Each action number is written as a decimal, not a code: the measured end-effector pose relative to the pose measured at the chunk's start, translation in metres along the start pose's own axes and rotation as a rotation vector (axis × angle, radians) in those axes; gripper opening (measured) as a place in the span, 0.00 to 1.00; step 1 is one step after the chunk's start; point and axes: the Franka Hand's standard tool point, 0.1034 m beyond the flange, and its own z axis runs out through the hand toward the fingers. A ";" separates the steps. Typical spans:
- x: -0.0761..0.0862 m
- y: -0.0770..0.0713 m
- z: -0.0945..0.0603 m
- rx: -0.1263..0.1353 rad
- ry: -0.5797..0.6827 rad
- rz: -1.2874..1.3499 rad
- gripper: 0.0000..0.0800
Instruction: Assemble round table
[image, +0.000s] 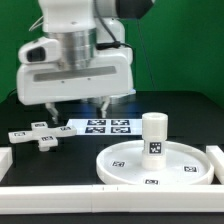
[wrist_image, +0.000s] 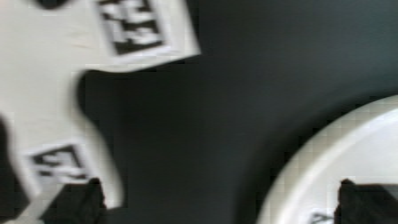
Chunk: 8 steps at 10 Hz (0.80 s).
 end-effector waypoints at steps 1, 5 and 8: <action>-0.002 0.006 -0.001 0.002 0.000 0.039 0.81; -0.001 0.001 0.001 0.006 0.000 0.173 0.81; -0.004 0.017 -0.006 -0.001 0.013 0.362 0.81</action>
Offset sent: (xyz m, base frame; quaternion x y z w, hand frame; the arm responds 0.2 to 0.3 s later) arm 0.0000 0.0000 0.0000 0.0000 0.0000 0.1938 0.9810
